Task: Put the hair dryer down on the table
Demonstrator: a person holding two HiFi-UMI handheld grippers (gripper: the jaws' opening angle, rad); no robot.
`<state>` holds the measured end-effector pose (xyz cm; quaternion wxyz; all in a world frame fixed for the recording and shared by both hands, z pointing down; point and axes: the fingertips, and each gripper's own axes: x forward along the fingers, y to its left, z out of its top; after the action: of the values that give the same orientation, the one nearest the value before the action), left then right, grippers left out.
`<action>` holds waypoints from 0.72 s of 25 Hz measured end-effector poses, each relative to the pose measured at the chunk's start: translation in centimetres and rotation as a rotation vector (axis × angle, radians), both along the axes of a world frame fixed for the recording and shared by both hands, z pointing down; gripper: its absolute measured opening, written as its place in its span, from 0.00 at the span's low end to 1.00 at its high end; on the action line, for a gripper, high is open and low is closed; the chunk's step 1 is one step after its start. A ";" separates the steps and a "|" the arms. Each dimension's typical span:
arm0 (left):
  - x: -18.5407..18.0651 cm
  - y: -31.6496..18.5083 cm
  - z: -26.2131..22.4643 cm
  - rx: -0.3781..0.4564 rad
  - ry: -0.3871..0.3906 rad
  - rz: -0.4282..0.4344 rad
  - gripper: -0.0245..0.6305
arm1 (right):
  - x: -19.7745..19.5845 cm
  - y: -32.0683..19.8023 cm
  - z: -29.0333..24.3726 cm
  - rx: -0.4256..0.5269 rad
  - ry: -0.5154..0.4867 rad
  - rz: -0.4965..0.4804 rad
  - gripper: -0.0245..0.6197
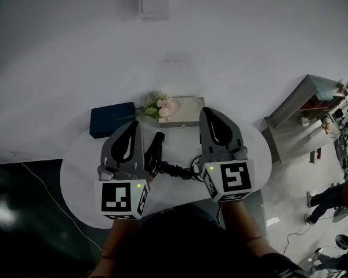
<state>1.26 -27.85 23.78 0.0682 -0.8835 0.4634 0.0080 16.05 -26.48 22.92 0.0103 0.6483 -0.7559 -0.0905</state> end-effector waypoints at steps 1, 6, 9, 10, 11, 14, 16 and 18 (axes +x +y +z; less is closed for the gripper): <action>-0.1 0.1 0.0 0.002 0.000 0.000 0.06 | -0.2 0.2 0.0 0.005 0.003 0.001 0.06; -0.5 0.5 0.1 0.007 -0.001 -0.005 0.06 | -0.6 0.8 0.3 0.006 0.007 -0.004 0.06; -0.5 0.6 -0.1 0.004 -0.002 0.003 0.06 | -0.4 1.0 0.3 -0.005 0.003 0.001 0.06; -0.6 0.7 -0.1 0.003 -0.001 0.006 0.06 | -0.3 1.0 0.4 -0.008 0.005 0.004 0.06; -0.6 0.7 -0.2 0.005 0.000 0.008 0.06 | -0.2 1.1 0.4 -0.011 0.007 0.006 0.06; -1.1 0.7 -0.2 0.007 0.006 0.009 0.06 | 0.0 1.2 0.5 -0.015 0.011 0.016 0.06; -1.3 0.7 0.0 0.003 0.009 0.009 0.06 | -0.1 1.4 0.6 -0.016 0.016 0.019 0.06; -1.6 0.8 0.1 0.002 0.013 0.009 0.06 | -0.2 1.7 0.9 -0.017 0.019 0.018 0.06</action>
<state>-0.29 -27.03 23.92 0.0658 -0.8855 0.4597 0.0146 15.84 -24.73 23.78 0.0241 0.6541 -0.7506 -0.0902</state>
